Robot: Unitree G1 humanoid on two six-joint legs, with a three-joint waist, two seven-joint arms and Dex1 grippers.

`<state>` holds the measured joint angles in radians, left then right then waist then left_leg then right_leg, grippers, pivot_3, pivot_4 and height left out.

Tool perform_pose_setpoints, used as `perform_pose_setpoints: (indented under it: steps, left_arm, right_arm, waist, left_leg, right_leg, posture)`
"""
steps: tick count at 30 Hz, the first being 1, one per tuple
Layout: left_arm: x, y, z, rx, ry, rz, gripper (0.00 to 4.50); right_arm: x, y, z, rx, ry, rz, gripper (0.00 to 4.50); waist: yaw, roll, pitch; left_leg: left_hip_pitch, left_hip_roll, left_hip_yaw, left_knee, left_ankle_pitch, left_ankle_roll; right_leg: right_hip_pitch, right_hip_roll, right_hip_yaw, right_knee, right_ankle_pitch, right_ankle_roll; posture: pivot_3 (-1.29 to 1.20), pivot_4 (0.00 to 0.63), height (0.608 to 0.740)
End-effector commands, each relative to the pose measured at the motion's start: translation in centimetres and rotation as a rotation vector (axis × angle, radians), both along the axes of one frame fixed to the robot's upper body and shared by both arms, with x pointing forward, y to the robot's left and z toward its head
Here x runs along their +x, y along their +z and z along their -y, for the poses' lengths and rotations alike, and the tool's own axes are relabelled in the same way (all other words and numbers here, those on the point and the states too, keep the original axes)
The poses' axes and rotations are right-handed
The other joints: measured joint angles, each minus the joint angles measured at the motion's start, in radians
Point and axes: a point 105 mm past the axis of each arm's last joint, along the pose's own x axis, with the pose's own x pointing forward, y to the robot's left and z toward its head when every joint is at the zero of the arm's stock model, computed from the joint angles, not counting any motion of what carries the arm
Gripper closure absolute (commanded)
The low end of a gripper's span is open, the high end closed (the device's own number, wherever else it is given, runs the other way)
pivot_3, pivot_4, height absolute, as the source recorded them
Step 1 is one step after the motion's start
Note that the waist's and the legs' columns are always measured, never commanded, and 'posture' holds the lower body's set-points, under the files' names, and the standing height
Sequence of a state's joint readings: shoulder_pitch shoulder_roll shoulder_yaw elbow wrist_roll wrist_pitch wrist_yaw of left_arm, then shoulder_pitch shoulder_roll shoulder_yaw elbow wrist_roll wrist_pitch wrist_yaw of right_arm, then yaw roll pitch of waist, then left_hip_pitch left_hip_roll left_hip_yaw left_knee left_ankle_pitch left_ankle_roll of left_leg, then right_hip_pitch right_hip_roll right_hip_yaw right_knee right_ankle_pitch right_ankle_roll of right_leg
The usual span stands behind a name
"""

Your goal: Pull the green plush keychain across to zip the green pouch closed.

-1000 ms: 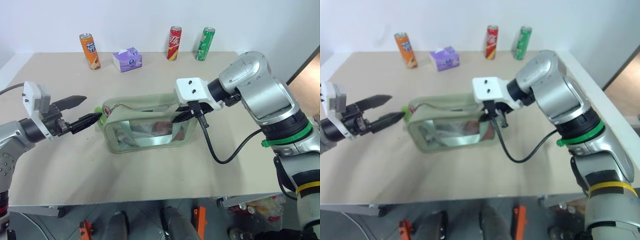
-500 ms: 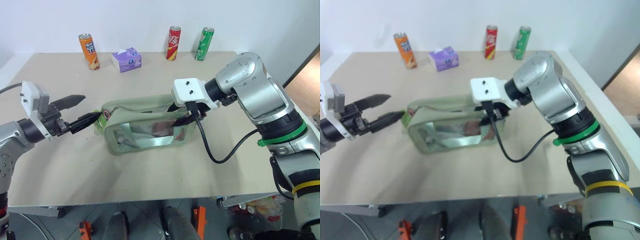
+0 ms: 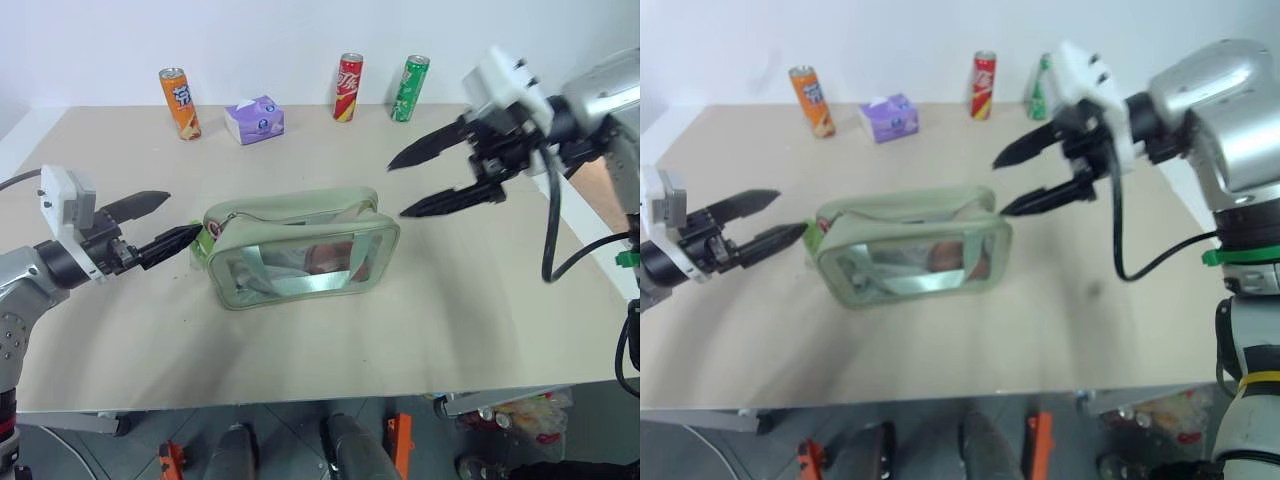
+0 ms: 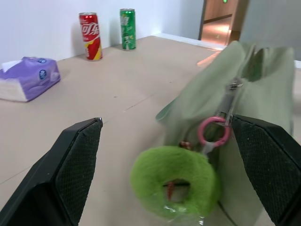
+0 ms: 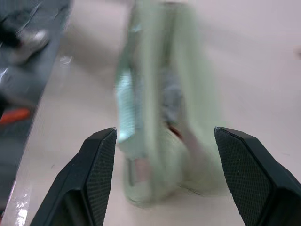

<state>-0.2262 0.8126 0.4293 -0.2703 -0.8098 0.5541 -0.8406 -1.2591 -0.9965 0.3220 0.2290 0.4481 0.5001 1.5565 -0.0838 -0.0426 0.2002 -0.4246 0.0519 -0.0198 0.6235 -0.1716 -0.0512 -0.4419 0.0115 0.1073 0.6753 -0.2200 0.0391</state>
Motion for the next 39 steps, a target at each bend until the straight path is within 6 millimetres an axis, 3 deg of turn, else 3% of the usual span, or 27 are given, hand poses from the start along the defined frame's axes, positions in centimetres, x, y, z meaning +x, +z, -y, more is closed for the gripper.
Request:
perform_pose_setpoints:
  steps: [1,7,25,26,34,39]
  left_arm:
    - [-0.7,1.4,-0.4,0.001,0.014,0.052,0.0]
    - [-0.9,1.4,-0.5,0.002,0.02,0.048,0.0]
    - [-0.9,1.2,-0.5,0.004,0.029,0.044,0.0]
    - [-0.9,1.2,-0.5,0.004,0.029,0.045,0.0]
    - [-0.9,1.4,-0.6,0.002,0.037,0.053,0.0]
    - [-1.2,1.5,-0.9,-0.002,0.05,0.055,0.0]
  right_arm:
    - [0.5,-0.5,2.2,0.019,-0.065,-0.003,1.07]
    - [1.0,-3.8,2.7,0.025,-0.112,-0.063,1.07]
    - [0.0,-6.0,0.4,0.076,-0.086,-0.145,1.07]
    - [0.0,-6.0,0.4,0.08,-0.088,-0.147,1.6]
    - [0.0,-6.0,0.1,0.09,-0.084,-0.15,4.3]
    - [-0.1,-5.7,0.0,0.094,-0.072,-0.146,4.41]
  waist:
    - [0.0,0.0,0.0]
    - [0.0,0.001,0.001]
    - [0.002,0.001,0.001]
    - [0.003,0.001,0.001]
    - [0.002,0.001,0.001]
    - [0.002,0.001,0.001]
  left_leg:
    - [0.0,0.0,0.0,0.0,0.0,0.0]
    - [0.0,0.0,0.001,0.0,0.0,0.0]
    - [0.0,0.0,0.0,0.0,0.0,0.0]
    - [0.0,0.0,0.0,0.0,0.0,0.0]
    - [0.0,0.0,0.0,0.0,0.0,0.0]
    - [0.0,0.0,0.0,0.0,0.0,0.0]
  right_leg:
    - [0.0,0.0,0.0,0.0,0.0,0.0]
    - [0.0,0.0,0.001,0.0,0.0,0.001]
    - [0.0,0.001,0.001,0.0,0.0,0.001]
    - [0.0,0.0,0.002,0.0,0.0,0.001]
    - [0.0,0.001,0.002,0.0,0.0,0.001]
    - [0.0,0.0,0.002,0.0,0.0,0.001]
  posture:
    - [0.0,0.15,0.74]
    - [0.0,0.15,0.74]
    - [0.0,0.15,0.74]
    - [0.0,0.15,0.74]
    - [0.0,0.15,0.74]
    - [0.0,0.15,0.74]
